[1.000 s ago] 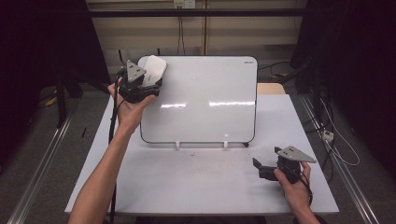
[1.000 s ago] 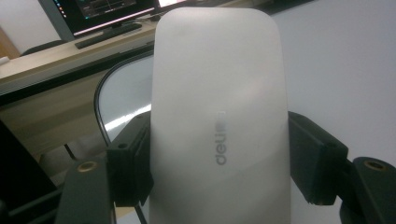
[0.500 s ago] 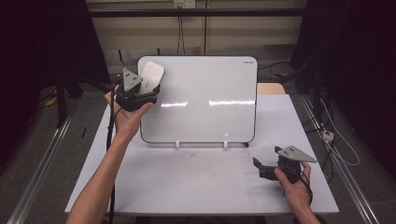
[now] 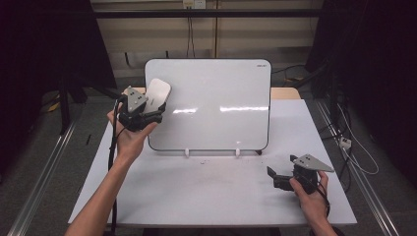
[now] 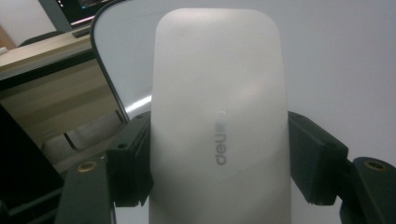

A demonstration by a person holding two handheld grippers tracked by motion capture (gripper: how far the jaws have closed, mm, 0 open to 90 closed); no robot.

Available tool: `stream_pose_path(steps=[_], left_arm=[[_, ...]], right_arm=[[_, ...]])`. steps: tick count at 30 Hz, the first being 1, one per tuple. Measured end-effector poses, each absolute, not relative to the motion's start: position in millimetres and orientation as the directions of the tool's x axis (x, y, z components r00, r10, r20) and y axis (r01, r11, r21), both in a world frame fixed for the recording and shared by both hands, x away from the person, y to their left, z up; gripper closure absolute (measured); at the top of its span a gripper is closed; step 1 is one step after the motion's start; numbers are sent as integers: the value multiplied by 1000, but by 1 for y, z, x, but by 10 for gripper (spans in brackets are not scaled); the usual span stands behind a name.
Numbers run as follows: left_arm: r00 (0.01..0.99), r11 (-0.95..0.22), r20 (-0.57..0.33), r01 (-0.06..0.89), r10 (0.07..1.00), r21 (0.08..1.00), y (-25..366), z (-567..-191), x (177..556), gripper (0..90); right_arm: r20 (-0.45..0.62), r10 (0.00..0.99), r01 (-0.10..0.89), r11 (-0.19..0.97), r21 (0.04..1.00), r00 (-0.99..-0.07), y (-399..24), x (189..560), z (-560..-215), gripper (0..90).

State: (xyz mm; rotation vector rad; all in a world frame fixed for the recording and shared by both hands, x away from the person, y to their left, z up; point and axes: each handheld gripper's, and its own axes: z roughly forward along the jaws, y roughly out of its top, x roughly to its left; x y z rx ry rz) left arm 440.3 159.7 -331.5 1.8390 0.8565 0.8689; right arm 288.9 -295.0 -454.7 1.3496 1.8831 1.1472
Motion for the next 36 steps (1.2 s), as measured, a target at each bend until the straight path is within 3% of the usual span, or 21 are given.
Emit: stream_pose_path(steps=[19,36], left_arm=[[551,-416,254,191,795,889,151,-346,407,312],[569,-471,279,221,773,854,147,-380,408,312]], right_arm=[[44,929,461,141,876,-368,-292,291,-455,49],[39,929,459,146,876,-369,-291,291,-454,49]])
